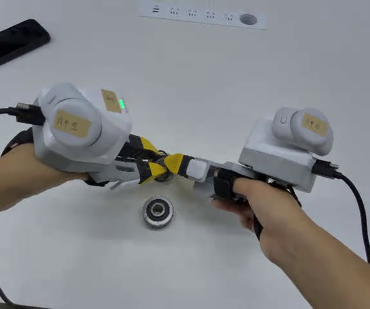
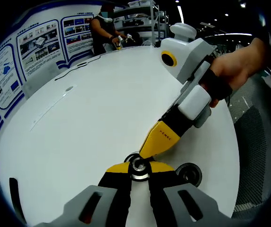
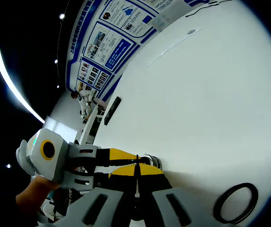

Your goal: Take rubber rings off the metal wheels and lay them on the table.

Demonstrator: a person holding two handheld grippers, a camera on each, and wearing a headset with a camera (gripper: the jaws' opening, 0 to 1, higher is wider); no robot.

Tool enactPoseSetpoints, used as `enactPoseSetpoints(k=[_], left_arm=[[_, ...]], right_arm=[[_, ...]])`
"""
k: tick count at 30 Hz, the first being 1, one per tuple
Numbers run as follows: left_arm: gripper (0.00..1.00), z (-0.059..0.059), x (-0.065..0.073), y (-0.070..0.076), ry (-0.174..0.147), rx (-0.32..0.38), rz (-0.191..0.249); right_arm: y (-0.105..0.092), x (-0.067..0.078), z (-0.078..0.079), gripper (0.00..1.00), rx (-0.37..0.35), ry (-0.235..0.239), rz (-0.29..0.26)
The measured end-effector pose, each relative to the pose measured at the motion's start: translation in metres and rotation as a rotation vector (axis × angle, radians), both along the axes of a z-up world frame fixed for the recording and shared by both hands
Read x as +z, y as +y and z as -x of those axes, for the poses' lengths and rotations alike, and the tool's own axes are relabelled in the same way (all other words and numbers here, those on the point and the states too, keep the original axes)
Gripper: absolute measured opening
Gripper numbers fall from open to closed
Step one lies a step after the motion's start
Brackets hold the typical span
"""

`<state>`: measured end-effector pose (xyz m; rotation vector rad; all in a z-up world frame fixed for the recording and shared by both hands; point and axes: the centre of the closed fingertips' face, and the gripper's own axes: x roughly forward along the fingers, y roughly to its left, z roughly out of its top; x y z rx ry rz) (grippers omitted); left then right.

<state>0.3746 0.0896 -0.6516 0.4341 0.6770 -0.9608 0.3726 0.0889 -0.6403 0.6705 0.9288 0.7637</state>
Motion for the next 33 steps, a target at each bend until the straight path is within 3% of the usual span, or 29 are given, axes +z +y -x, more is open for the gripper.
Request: enactPoseSetpoints(k=[6,18,23,24,27,33], left_arm=[[0.14,-0.001,0.005,0.001,-0.006,0.003,0.007],[0.24,0.003,0.026,0.023,-0.055,0.058,0.018],[0.27,0.005,0.036,0.033,-0.083,0.106,0.051],[0.27,0.004,0.04,0.035,-0.107,0.106,0.055],[0.3,0.004,0.052,0.036,-0.134,0.137,0.099],[0.37,0.006,0.066,0.037,-0.156,0.18,0.143]], right_arm=[[0.0,-0.001,-0.006,0.02,-0.017,0.016,-0.017],[0.005,0.006,-0.009,0.02,-0.048,0.027,-0.052],[0.0,0.013,-0.01,0.02,-0.069,0.026,-0.068],[-0.002,0.016,-0.011,0.02,-0.075,0.027,-0.074],[-0.008,0.021,-0.013,0.02,-0.096,0.023,-0.084],[-0.027,0.024,-0.017,0.02,-0.14,0.02,-0.077]])
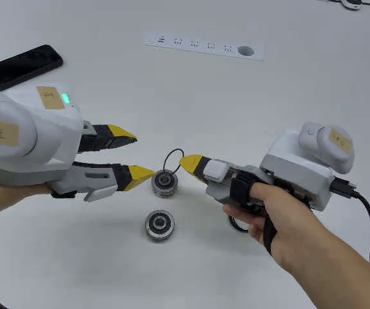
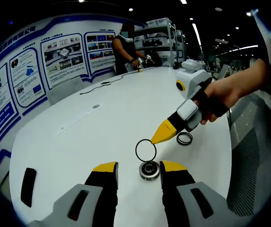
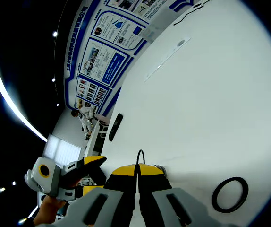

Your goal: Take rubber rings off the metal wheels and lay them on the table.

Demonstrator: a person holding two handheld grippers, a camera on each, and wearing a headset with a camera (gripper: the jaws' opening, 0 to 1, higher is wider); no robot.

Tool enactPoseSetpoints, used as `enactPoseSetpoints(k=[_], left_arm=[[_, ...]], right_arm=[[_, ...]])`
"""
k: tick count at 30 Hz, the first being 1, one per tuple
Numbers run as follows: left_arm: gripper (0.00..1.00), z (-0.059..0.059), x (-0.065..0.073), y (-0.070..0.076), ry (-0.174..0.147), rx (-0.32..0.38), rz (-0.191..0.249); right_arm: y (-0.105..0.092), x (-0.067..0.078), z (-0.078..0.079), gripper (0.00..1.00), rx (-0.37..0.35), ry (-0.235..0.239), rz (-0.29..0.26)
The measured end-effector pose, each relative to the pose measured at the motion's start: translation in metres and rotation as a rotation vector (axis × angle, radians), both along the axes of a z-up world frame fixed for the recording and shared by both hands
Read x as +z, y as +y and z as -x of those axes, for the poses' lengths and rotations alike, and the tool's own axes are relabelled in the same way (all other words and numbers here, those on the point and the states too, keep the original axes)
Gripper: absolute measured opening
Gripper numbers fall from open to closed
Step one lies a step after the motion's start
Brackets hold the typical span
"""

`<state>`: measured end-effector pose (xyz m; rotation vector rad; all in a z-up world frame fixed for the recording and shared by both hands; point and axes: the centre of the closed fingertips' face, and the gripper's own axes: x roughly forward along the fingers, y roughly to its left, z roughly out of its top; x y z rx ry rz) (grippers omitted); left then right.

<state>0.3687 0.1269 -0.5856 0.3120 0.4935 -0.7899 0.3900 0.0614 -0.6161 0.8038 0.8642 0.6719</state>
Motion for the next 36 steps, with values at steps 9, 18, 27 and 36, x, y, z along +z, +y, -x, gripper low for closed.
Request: enactPoseSetpoints(k=[9,18,27,36], left_arm=[[0.37,0.012,0.013,0.004,-0.019,0.038,0.05],[0.42,0.022,0.022,0.008,-0.032,0.057,0.092],[0.46,0.032,0.027,0.015,-0.032,0.11,0.149],[0.51,0.043,0.027,0.03,-0.035,0.154,0.185]], right_arm=[[-0.037,-0.003,0.0,0.02,-0.078,0.021,0.011],[-0.067,-0.019,0.017,0.02,-0.134,0.085,0.019],[-0.085,-0.031,0.032,0.02,-0.172,0.127,0.033],[-0.106,-0.04,0.042,0.02,-0.201,0.154,0.06]])
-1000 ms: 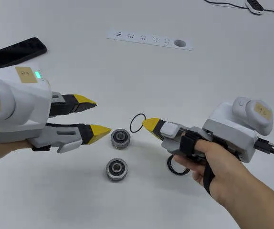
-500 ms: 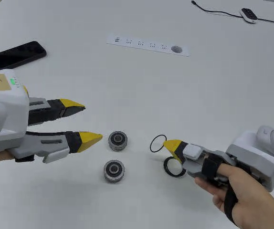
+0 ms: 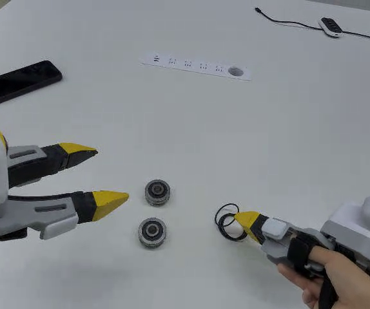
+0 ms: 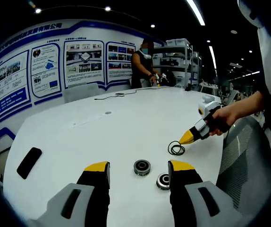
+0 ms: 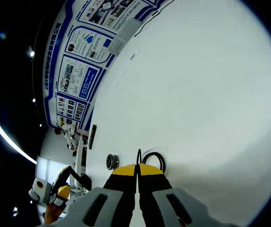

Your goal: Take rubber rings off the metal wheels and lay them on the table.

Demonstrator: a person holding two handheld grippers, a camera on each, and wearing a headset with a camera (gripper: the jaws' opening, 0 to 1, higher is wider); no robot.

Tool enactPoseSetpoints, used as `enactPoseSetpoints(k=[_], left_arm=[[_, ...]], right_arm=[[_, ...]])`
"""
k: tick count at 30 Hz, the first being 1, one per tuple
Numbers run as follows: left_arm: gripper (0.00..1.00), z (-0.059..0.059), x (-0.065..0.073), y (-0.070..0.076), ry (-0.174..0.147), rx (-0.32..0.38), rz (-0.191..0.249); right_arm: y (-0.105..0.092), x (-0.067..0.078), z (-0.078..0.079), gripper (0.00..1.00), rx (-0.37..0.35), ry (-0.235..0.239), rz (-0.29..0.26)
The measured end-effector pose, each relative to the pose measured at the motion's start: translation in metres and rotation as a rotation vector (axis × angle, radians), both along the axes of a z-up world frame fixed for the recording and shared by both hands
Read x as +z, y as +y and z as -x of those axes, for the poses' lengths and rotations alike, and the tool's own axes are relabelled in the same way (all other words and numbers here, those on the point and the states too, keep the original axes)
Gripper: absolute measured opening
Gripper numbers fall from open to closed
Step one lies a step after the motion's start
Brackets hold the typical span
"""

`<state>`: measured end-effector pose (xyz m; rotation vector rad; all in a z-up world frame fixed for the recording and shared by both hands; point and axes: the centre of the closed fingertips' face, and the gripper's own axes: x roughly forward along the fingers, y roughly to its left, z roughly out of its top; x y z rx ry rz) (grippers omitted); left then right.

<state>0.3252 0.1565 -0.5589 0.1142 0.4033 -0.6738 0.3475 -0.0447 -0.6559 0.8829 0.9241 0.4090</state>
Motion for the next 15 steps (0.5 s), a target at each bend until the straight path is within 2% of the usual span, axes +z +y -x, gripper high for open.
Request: enactPoseSetpoints(k=[3,8,15], left_arm=[[0.52,0.002,-0.003,0.01,0.008,0.041,0.019],[0.51,0.01,-0.001,0.017,0.007,0.063,0.012],[0.51,0.013,0.001,0.026,-0.005,0.101,0.014]], right_arm=[[-0.006,-0.003,0.003,0.02,-0.006,0.009,0.017],[-0.011,-0.006,0.006,0.02,0.014,0.008,0.055],[-0.017,-0.008,0.007,0.03,0.036,-0.022,0.116]])
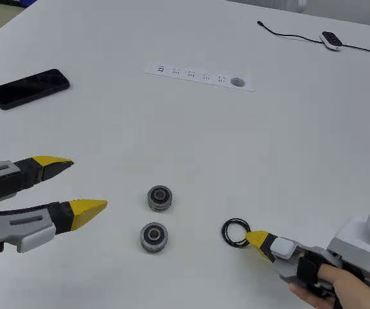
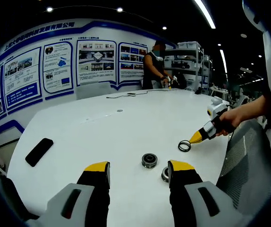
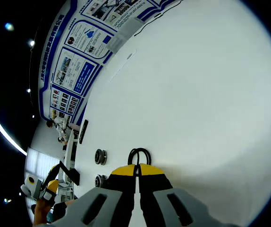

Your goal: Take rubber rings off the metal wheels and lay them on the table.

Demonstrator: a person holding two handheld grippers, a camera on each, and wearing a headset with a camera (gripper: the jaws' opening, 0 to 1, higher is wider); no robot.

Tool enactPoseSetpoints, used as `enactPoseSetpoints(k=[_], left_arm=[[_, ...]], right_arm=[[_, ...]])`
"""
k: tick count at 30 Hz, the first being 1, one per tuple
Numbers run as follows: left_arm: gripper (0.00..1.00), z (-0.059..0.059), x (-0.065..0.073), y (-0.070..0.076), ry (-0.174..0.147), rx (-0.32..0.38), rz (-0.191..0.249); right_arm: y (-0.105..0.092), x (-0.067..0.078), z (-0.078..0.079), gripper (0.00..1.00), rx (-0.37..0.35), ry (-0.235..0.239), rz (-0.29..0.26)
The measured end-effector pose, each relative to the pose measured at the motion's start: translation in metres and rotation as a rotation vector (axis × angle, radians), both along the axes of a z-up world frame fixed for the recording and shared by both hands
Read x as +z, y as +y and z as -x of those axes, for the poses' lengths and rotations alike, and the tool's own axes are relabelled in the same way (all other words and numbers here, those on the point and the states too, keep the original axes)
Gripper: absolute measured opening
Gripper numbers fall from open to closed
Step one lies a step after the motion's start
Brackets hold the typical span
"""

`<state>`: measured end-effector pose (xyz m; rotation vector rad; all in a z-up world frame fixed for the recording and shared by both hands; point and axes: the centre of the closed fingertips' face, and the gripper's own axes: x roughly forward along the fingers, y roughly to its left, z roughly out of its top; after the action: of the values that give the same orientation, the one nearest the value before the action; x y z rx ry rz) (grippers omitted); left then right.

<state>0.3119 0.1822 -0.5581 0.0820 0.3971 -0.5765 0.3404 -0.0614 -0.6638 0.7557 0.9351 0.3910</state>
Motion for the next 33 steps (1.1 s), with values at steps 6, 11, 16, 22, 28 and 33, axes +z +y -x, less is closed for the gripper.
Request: enactPoseSetpoints(k=[6,11,16,22,28,33], left_arm=[[0.51,0.008,-0.003,-0.001,0.006,0.002,-0.001],[0.51,0.013,-0.008,0.001,0.01,0.013,0.002],[0.51,0.018,-0.008,0.004,0.01,0.029,0.011],[0.52,0.024,-0.011,0.004,0.022,0.036,0.025],[0.55,0.026,-0.008,-0.002,0.021,0.047,0.052],[0.59,0.028,-0.004,-0.008,0.02,0.044,0.065]], right_arm=[[-0.006,-0.003,0.004,0.06,0.056,-0.034,0.083],[-0.017,-0.003,0.004,0.08,0.132,-0.121,0.193],[-0.025,0.002,0.006,0.1,0.219,-0.228,0.281],[-0.035,0.016,0.006,0.14,0.299,-0.377,0.377],[-0.034,0.04,0.011,0.19,0.428,-0.566,0.451],[-0.034,0.057,0.013,0.23,0.466,-0.655,0.46]])
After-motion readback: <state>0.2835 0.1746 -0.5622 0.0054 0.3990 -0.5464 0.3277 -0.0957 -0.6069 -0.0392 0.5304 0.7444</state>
